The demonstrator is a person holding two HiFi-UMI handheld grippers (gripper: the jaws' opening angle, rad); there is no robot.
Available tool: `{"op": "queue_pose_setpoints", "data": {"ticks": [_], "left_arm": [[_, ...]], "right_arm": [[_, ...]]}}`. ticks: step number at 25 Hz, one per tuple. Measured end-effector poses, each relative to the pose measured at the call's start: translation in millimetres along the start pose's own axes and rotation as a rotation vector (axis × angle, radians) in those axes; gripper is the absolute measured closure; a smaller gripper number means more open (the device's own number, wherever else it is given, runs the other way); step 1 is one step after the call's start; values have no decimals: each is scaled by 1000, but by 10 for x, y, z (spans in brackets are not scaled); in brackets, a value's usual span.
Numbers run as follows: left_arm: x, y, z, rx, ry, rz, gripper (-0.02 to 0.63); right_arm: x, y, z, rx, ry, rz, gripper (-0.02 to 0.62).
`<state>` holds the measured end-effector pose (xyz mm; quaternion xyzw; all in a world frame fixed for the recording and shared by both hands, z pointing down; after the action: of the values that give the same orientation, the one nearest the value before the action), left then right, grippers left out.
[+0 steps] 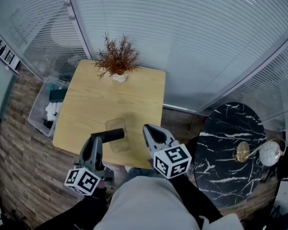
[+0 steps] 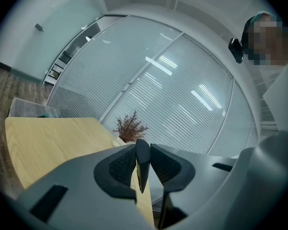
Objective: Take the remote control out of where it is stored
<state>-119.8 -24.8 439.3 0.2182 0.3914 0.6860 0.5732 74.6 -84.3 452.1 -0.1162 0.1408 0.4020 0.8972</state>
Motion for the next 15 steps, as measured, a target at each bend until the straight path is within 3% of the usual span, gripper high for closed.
{"op": "queue_pose_setpoints", "data": {"ticks": [15], "left_arm": [[20,-3,5,2,-5,-4,506]], "right_arm": [[20,-5,8,0,3,-2,592]]}}
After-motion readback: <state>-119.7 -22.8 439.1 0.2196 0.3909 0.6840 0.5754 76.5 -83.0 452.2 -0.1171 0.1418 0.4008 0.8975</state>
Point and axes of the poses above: the fingertips, and each gripper's own axes: x backward along the fingers, y to its left, z out of its underside, the point moved 2 cm from there along x, backward along the fingers, and after that the axes turned 13 degrees about x, right-handed, at the moved point
